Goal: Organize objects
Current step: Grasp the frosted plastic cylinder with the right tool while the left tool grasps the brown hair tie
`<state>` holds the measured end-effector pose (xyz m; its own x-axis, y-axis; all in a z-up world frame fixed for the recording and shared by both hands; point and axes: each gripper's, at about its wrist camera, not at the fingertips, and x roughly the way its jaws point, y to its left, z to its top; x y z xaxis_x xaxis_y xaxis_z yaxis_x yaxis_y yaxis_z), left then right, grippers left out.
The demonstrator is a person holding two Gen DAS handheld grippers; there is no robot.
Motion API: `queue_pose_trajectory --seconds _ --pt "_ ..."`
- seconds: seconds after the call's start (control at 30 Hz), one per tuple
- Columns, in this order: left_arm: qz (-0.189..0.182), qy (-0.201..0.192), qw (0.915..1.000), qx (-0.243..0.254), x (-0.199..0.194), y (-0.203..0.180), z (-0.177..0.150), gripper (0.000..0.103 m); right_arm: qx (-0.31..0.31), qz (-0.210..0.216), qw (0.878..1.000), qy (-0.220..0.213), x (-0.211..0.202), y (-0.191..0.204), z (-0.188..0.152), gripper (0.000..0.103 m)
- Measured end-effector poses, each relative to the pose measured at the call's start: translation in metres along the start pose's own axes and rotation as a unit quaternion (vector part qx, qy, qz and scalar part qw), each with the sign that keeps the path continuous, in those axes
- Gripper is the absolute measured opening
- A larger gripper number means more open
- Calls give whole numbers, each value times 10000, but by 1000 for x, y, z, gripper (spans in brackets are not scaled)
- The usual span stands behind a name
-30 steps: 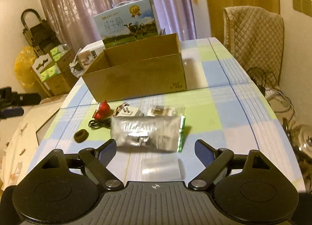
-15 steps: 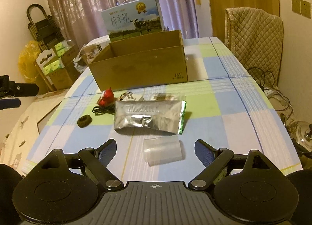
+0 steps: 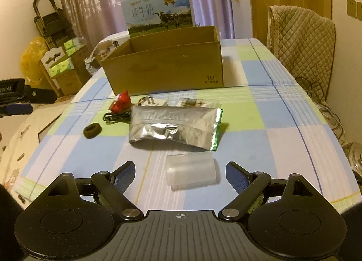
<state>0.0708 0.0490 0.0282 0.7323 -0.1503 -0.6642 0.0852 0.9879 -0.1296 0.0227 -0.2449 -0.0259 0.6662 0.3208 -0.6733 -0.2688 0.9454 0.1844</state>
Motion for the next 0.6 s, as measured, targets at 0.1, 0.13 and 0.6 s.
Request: queue_pose_trajectory --seconds 0.1,0.13,0.6 --pt "-24 61 10000 -10 14 6 -4 102 -84 -52 9999 20 14 -2 -1 85" --pt "-8 80 10000 12 18 8 -5 102 -117 -76 9999 37 19 -2 -2 85" --pt "-110 571 9980 242 83 27 -14 102 -399 -177 9973 586 89 -10 -6 85"
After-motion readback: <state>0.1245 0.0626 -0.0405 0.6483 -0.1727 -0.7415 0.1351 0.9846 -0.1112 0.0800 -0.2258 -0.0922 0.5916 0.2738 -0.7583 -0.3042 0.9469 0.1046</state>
